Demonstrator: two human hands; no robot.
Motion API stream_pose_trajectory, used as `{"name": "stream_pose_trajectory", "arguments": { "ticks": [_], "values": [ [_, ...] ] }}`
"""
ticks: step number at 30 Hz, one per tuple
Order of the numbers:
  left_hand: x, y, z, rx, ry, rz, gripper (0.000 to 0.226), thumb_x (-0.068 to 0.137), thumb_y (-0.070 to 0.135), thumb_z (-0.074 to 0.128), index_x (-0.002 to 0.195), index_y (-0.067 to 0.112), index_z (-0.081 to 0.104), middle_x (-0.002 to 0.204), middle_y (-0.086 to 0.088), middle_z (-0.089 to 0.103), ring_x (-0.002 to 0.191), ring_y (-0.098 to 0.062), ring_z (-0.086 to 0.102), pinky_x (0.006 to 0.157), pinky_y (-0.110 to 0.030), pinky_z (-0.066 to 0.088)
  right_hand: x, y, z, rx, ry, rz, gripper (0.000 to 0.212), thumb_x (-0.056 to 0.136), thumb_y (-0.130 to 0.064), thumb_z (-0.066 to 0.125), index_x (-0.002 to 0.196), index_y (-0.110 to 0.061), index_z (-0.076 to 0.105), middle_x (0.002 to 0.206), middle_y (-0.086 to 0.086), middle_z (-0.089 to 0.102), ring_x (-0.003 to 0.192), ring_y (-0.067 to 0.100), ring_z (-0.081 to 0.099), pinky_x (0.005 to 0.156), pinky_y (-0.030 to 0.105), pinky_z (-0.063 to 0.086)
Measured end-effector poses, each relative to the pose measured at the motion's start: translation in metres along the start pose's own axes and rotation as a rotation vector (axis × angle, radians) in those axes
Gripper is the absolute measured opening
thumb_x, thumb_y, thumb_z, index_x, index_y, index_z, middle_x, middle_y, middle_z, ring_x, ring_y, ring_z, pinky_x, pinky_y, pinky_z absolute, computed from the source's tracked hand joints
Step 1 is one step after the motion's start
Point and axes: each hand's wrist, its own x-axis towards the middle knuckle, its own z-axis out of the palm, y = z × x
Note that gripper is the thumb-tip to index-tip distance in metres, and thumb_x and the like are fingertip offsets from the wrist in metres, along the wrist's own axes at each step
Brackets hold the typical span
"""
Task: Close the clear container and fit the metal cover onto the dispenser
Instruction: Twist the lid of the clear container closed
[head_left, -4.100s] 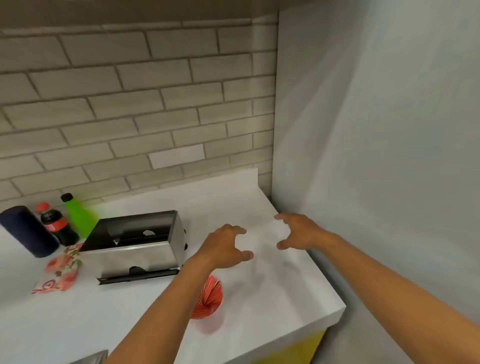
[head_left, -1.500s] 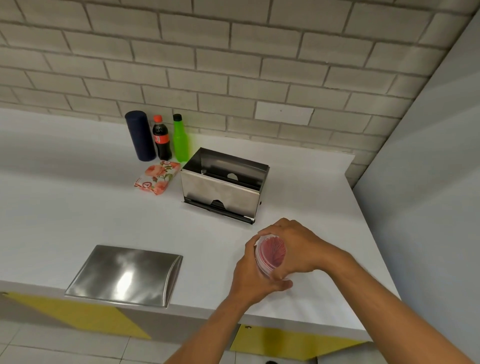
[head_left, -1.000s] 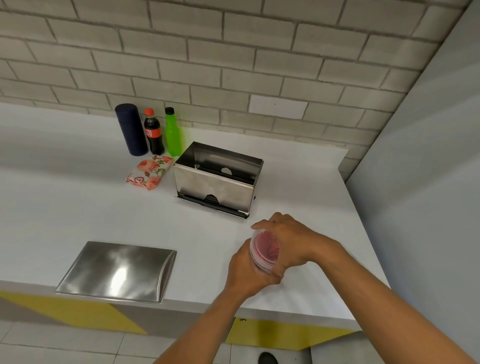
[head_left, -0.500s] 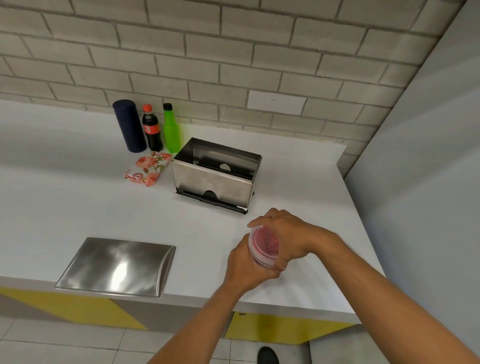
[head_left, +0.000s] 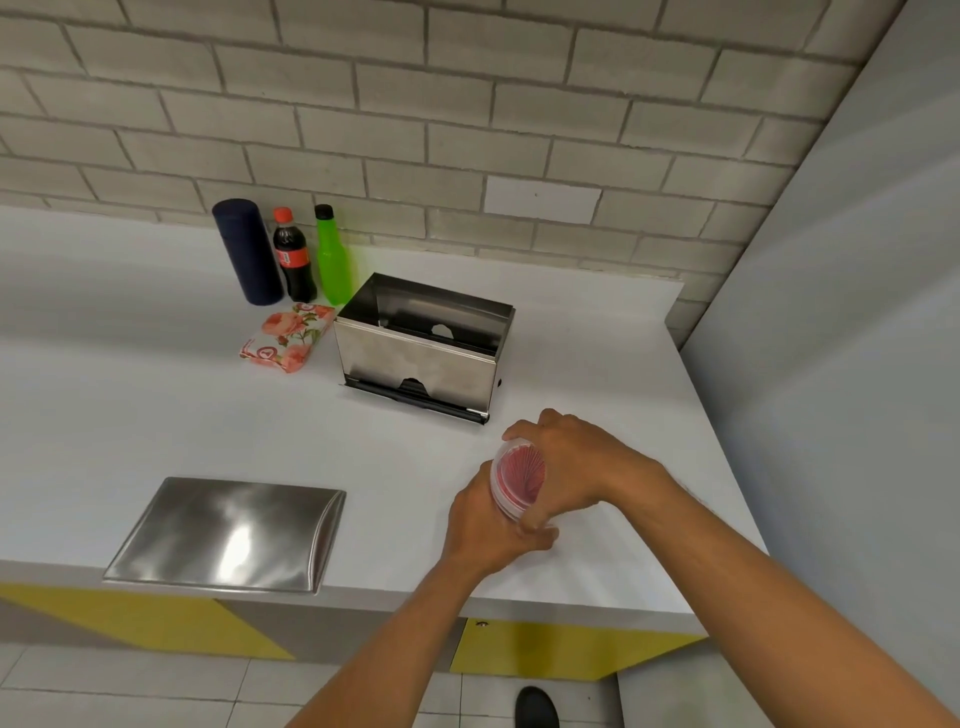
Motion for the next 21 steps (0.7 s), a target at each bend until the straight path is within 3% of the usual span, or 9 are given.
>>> {"name": "stream_pose_trajectory", "arguments": {
  "ticks": [3,6,9,14,21],
  "values": [
    [-0.001,-0.001,0.0,-0.012,0.0,0.0,0.094,0.043,0.051,0.102,0.125,0.033,0.06,0.11,0.014,0.072,0.097,-0.007,0.071,0.084,-0.037,0.065,-0.002,-0.003,0.003,-0.018,0.033,0.044,0.116,0.057,-0.07,0.089,0.156,-0.039,0.036,0.133,-0.002,0.049,0.12,0.023,0.056,0.086,0.034,0.053],
    [-0.002,0.001,-0.001,0.001,-0.005,-0.006,0.092,0.041,0.057,0.1,0.12,0.039,0.055,0.108,0.018,0.071,0.095,-0.001,0.07,0.081,-0.03,0.064,-0.003,-0.006,0.001,-0.056,-0.02,0.07,0.132,0.054,-0.078,0.088,0.163,-0.038,0.025,0.147,0.002,0.048,0.134,0.027,0.05,0.1,0.039,0.051],
    [-0.003,0.006,-0.002,0.036,0.001,-0.004,0.094,0.043,0.065,0.095,0.124,0.043,0.053,0.11,0.021,0.069,0.095,0.002,0.068,0.08,-0.02,0.059,-0.004,-0.004,-0.01,-0.062,-0.137,0.035,0.151,0.051,-0.06,0.101,0.168,-0.041,0.008,0.165,0.005,0.033,0.15,0.028,0.031,0.116,0.043,0.042],
    [-0.003,0.006,-0.001,0.048,0.003,-0.003,0.098,0.041,0.059,0.096,0.129,0.039,0.057,0.108,0.021,0.07,0.097,-0.001,0.069,0.078,-0.016,0.056,-0.004,-0.004,-0.016,-0.08,-0.131,-0.106,0.125,0.063,-0.033,0.102,0.163,-0.044,0.03,0.159,-0.001,0.039,0.144,0.022,0.034,0.107,0.037,0.047],
    [-0.003,0.007,-0.002,0.041,0.0,0.009,0.099,0.044,0.056,0.098,0.131,0.035,0.055,0.113,0.018,0.068,0.1,-0.006,0.068,0.086,-0.026,0.061,-0.003,-0.005,-0.019,-0.107,-0.107,-0.1,0.114,0.061,-0.043,0.1,0.157,-0.045,0.038,0.145,-0.002,0.047,0.133,0.023,0.046,0.102,0.042,0.054]
  ]
}}
